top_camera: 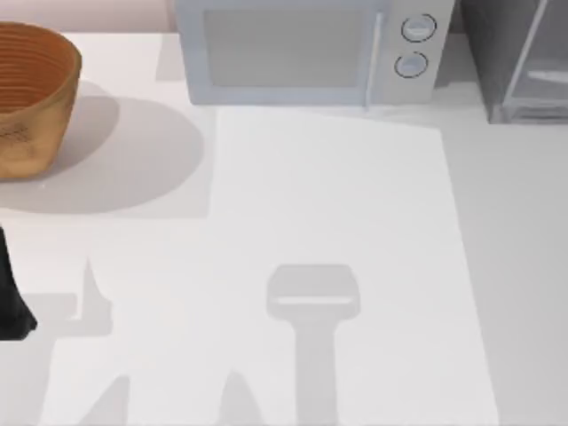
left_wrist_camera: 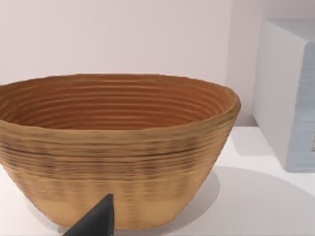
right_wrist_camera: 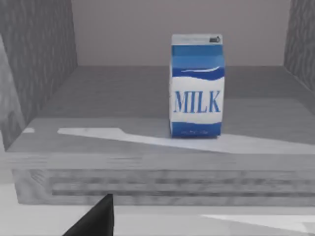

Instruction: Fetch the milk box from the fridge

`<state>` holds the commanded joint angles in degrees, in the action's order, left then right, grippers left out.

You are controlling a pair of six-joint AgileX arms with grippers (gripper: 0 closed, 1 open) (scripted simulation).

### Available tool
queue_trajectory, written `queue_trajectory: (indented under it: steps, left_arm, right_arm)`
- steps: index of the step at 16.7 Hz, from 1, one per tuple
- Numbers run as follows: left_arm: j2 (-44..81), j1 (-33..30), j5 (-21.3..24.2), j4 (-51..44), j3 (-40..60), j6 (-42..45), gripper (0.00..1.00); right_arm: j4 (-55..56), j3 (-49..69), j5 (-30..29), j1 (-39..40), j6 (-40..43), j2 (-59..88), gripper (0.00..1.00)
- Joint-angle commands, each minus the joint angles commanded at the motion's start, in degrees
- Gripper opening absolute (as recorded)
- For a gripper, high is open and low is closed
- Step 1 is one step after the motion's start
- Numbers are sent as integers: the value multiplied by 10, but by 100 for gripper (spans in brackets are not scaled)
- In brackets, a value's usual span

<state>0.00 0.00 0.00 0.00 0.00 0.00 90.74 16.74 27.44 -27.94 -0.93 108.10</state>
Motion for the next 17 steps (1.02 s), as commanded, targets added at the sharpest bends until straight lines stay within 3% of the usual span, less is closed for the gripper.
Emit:
queue_trajectory:
  steps: [9,17]
  left_arm:
    - [0,0,0,0,0,0,100]
    - [0,0,0,0,0,0,100]
  right_arm:
    - [-121,349,-113,100,5,212,100]
    - [-148,401,-138,120,7,242,100]
